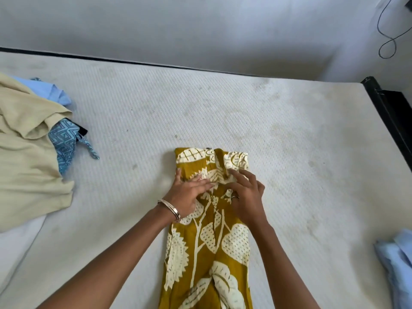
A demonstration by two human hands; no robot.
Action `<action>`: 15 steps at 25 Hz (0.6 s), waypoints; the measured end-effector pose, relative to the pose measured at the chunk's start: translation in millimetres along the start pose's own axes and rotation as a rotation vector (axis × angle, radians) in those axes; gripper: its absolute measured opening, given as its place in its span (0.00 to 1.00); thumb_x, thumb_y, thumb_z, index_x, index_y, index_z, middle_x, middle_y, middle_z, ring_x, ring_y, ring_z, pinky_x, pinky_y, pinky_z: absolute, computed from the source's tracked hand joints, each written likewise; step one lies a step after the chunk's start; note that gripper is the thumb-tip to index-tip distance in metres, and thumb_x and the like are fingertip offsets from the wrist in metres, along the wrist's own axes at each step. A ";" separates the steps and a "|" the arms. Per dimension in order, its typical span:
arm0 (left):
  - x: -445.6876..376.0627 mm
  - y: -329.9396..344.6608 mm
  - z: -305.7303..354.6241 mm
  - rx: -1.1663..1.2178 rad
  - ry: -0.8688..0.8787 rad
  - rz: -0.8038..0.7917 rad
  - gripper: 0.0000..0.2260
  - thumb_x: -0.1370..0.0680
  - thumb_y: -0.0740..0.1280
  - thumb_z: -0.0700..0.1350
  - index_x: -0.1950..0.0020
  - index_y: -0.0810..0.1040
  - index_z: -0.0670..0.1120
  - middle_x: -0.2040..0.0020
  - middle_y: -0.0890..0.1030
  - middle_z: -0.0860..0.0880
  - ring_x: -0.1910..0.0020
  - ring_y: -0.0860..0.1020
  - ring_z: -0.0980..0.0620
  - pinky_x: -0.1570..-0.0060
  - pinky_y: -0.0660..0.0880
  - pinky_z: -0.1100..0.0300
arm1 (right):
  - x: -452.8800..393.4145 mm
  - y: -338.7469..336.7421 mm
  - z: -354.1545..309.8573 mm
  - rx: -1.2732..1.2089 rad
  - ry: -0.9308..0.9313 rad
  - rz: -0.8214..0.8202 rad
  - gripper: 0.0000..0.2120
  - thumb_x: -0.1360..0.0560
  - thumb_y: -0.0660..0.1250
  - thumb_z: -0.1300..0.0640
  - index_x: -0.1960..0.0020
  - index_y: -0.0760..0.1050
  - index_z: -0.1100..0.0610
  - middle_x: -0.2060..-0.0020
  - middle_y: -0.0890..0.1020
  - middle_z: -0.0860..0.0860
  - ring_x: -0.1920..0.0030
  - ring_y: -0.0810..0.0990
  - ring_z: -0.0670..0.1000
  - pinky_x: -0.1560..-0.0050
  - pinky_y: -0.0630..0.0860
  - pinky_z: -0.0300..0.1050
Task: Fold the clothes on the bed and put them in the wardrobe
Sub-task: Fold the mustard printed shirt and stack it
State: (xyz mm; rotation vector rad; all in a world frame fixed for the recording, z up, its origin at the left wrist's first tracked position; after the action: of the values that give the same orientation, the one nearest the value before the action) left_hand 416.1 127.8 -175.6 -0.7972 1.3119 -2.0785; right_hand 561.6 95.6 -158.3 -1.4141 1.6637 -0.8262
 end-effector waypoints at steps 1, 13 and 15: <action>14.0 -13.4 5.4 0.079 0.009 0.149 0.27 0.27 0.61 0.34 0.30 0.72 0.51 0.30 0.72 0.51 0.30 0.69 0.50 0.28 0.53 0.34 | 16.1 -6.9 1.7 -0.084 0.066 0.063 0.19 0.37 0.64 0.70 0.52 0.83 0.55 0.39 0.80 0.53 0.35 0.72 0.60 0.42 0.65 0.58; 237.2 51.2 66.4 -0.360 0.083 0.279 0.23 0.27 0.54 0.36 0.37 0.79 0.46 0.37 0.79 0.47 0.37 0.77 0.43 0.41 0.73 0.45 | 216.3 -44.8 -2.9 0.065 0.104 -0.197 0.15 0.33 0.70 0.78 0.51 0.79 0.62 0.49 0.80 0.58 0.48 0.76 0.59 0.60 0.77 0.49; 252.1 68.3 56.9 -0.384 0.006 0.134 0.27 0.28 0.61 0.34 0.28 0.70 0.47 0.27 0.70 0.49 0.29 0.68 0.44 0.30 0.59 0.41 | 241.7 -36.9 4.6 0.178 0.126 -0.362 0.21 0.30 0.68 0.74 0.40 0.76 0.61 0.39 0.76 0.57 0.41 0.72 0.58 0.52 0.78 0.50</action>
State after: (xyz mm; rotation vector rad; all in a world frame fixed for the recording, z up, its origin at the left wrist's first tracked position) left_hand 297.2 -111.6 -170.6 -0.8332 1.7470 -1.7493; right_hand 566.0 -148.8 -165.3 -1.5861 1.4004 -1.2571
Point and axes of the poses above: each hand's wrist, its own x-axis away from the middle knuckle, its own y-axis out of the palm, z = x × y, the point moved 9 cm from there along -x, towards the middle knuckle
